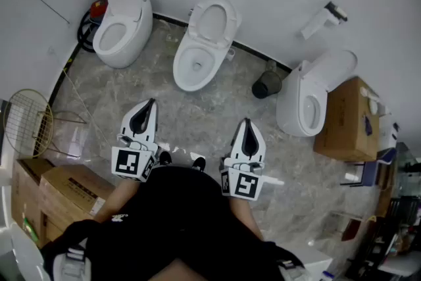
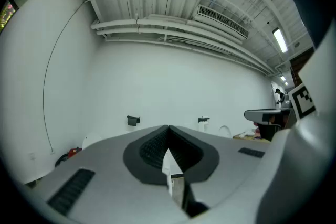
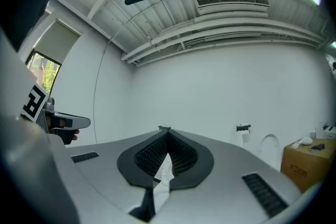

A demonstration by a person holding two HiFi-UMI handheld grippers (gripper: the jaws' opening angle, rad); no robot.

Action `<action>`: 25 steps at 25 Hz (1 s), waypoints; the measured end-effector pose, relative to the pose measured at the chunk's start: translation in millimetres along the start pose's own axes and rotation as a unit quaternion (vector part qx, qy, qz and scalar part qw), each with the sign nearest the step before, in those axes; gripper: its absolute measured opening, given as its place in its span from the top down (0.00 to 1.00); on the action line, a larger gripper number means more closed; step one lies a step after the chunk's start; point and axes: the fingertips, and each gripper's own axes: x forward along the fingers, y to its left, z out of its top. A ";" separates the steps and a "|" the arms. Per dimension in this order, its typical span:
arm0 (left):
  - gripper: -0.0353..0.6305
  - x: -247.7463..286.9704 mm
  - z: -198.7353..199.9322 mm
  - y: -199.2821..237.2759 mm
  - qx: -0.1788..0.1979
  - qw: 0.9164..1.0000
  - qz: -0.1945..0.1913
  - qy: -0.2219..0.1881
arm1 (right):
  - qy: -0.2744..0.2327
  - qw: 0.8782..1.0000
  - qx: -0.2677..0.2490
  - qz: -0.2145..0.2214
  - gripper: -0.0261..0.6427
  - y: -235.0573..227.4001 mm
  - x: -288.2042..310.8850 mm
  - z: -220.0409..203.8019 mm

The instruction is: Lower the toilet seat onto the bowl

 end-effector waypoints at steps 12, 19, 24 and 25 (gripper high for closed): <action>0.94 2.6 9.0 -4.3 0.001 1.000 -0.003 -0.011 | -0.006 1.000 0.001 0.004 0.93 -2.5 1.2 0.2; 0.94 7.7 10.5 -14.2 0.013 1.000 -0.013 -0.011 | -0.006 1.000 0.005 -0.001 0.93 -10.1 3.6 -1.0; 0.94 6.3 7.3 -15.3 0.015 1.000 -0.013 -0.011 | 0.002 1.000 0.009 0.005 0.93 -6.5 3.4 -7.6; 0.94 7.1 7.3 -15.9 0.017 1.000 -0.014 -0.011 | 0.002 1.000 0.009 0.006 0.92 -6.7 3.8 -7.5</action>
